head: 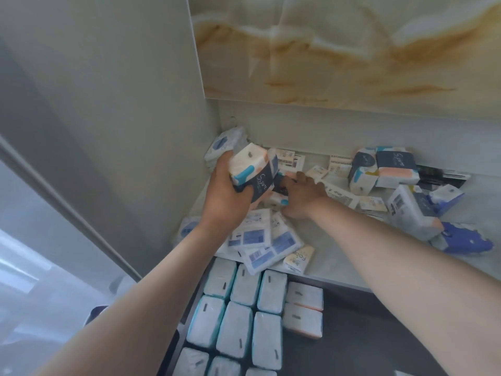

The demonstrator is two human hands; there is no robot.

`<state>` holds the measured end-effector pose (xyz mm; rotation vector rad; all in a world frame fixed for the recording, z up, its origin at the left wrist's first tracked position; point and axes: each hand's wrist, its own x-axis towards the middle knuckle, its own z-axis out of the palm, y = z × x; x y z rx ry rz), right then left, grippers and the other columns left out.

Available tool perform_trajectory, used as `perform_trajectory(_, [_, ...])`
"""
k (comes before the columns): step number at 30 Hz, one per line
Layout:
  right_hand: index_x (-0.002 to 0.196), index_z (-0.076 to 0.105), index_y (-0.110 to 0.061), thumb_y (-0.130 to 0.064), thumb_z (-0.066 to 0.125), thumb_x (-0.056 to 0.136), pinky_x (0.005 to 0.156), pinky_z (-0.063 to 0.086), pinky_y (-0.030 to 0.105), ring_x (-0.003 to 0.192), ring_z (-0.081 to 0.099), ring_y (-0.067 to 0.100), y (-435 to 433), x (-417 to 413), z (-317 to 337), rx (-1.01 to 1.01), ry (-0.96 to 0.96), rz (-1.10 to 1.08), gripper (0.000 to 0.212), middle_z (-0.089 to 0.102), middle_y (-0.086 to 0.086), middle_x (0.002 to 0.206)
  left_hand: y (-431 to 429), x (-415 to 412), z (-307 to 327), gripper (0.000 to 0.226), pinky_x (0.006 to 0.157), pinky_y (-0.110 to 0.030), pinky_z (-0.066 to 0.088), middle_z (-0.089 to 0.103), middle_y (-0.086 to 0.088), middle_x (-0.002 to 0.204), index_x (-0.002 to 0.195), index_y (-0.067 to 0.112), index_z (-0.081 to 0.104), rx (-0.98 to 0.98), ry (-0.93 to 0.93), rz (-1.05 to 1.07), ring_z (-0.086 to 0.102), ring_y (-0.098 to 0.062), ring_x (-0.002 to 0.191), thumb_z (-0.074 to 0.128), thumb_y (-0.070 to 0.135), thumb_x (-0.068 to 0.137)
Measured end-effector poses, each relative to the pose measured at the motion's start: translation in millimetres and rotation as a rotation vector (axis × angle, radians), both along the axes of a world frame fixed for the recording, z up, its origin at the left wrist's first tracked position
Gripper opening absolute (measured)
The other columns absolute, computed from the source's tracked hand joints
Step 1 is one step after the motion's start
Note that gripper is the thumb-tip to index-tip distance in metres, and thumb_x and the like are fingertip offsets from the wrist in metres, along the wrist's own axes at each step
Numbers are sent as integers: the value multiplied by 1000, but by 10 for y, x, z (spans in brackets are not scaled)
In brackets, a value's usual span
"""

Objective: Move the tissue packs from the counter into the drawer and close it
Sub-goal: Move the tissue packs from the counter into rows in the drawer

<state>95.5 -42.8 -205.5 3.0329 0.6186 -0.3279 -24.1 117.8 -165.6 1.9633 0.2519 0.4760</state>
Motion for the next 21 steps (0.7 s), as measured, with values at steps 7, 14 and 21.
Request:
perform_trajectory(7, [138, 32, -20, -50, 79, 66, 106, 35, 49, 128, 40, 34, 16, 205, -30, 47, 30, -60, 91, 41, 13, 136, 30, 18, -154, 56, 83, -24, 45, 52, 1, 121, 128, 30, 44, 125, 50, -35, 54, -14, 107, 67, 7, 82])
perform_trajectory(14, [129, 41, -30, -46, 77, 57, 97, 32, 42, 118, 39, 31, -214, 154, 275, 270, -187, -40, 82, 42, 9, 124, 62, 56, -128, 56, 88, -40, 54, 53, 0, 119, 125, 32, 44, 116, 48, -6, 57, -17, 104, 69, 9, 80])
perform_trajectory(21, [133, 41, -34, -51, 76, 57, 99, 43, 40, 123, 45, 26, -723, -380, 619, 478, 7, -89, 86, 46, 4, 133, -92, -304, 161, 57, 68, -20, 48, 58, 13, 109, 121, 33, 43, 168, 79, -146, 58, -2, 94, 73, 11, 77])
